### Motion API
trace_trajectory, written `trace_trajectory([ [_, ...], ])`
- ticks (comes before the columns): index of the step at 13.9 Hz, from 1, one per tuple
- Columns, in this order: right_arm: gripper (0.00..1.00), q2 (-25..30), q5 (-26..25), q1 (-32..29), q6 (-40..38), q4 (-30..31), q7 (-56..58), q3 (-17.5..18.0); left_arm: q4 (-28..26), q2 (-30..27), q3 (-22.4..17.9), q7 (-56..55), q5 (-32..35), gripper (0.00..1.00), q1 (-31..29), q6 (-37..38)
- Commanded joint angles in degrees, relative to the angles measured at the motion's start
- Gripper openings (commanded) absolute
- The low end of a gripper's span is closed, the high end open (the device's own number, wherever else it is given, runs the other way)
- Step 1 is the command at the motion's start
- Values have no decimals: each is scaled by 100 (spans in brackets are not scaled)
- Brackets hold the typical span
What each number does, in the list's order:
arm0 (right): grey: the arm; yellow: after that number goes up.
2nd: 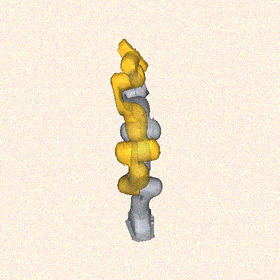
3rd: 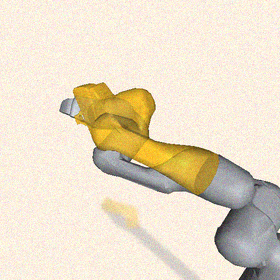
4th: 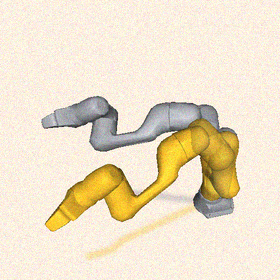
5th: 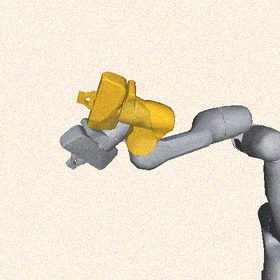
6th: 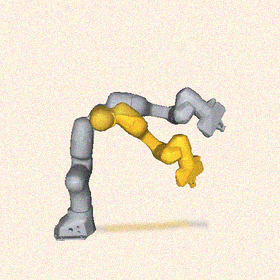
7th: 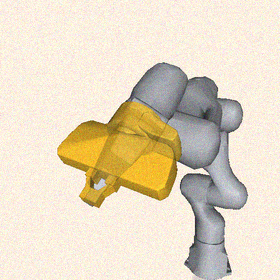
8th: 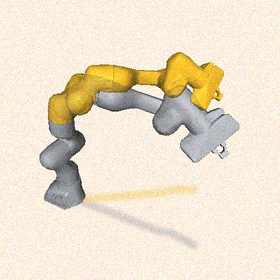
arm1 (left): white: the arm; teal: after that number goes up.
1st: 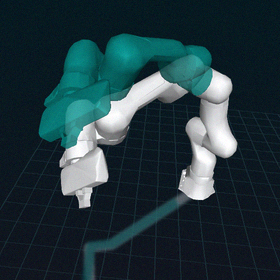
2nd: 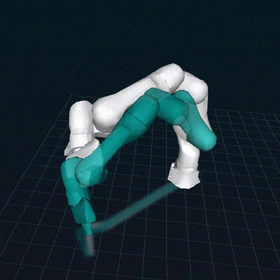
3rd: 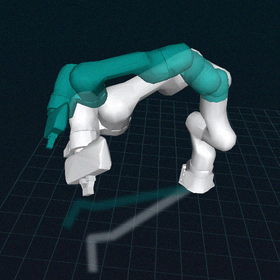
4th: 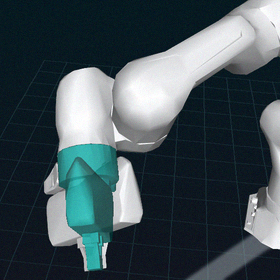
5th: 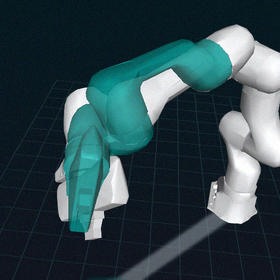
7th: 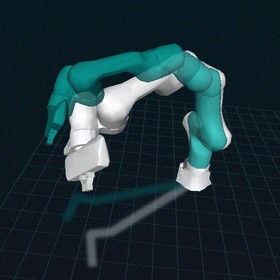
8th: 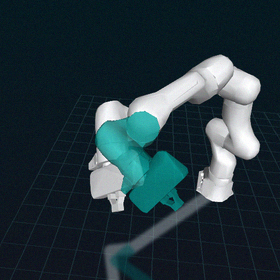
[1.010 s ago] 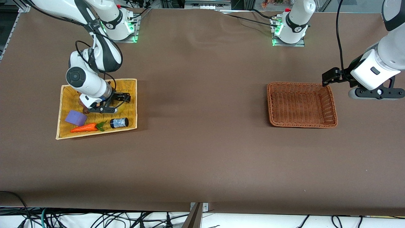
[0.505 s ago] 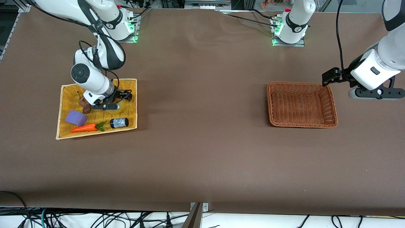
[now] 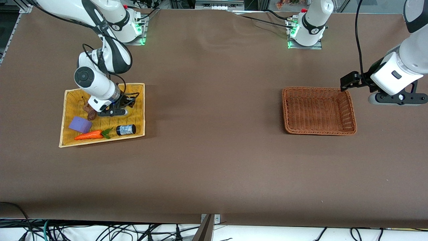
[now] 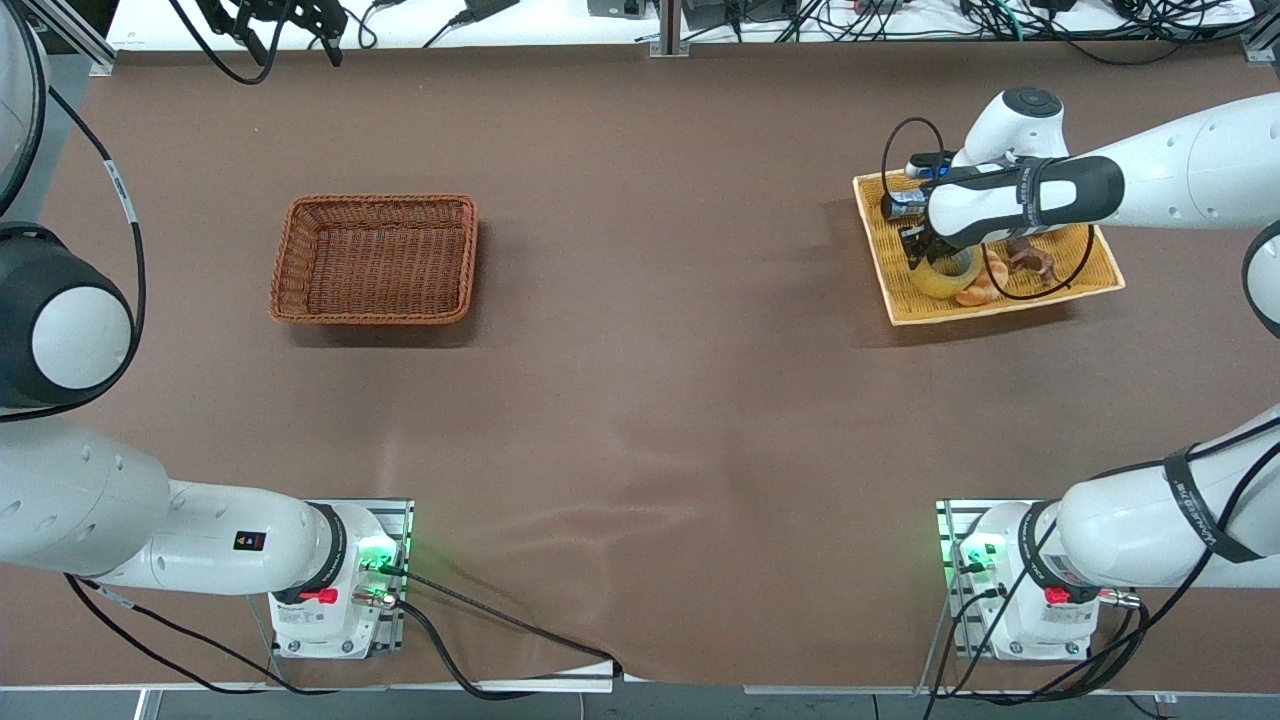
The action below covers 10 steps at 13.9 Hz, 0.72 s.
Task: Transfer tape with both arms
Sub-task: 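Grasp the tape roll with the right gripper and lift it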
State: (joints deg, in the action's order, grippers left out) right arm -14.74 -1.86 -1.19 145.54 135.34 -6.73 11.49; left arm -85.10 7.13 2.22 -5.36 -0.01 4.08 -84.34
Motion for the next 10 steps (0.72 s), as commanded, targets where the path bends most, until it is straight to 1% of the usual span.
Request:
trace_trajectory([
  [1, 0, 453, -25, -48, -576, -286, 110, 46, 46, -36, 15, 114, -43, 100, -39, 32],
  [2, 0, 524, -25, -48, -1084, -619, 110, 46, 46, -36, 15, 114, -43, 100, -47, 32],
  [4, 0, 516, -25, -39, -2374, -1558, 41, 81, 46, -36, 15, 114, -43, 100, -48, 32],
  [5, 0, 455, 27, -39, -2955, -2050, -38, 273, 46, -36, 15, 114, -43, 100, -39, 32],
  [6, 0, 437, 62, -31, -3292, -2429, -126, 492, 46, -36, 15, 114, -43, 100, -47, 32],
  [8, 0, 358, 176, 48, -3445, -2879, -939, 905, 46, -36, 15, 114, -43, 100, -48, 32],
  [9, 0, 236, 177, 153, -3445, -3142, -1414, 1134, 46, -36, 15, 114, -43, 100, -48, 32],
  [10, 0, 26, 177, 319, -3445, -3484, -1837, 1275, 46, -36, 15, 114, -43, 100, -48, 32],
])
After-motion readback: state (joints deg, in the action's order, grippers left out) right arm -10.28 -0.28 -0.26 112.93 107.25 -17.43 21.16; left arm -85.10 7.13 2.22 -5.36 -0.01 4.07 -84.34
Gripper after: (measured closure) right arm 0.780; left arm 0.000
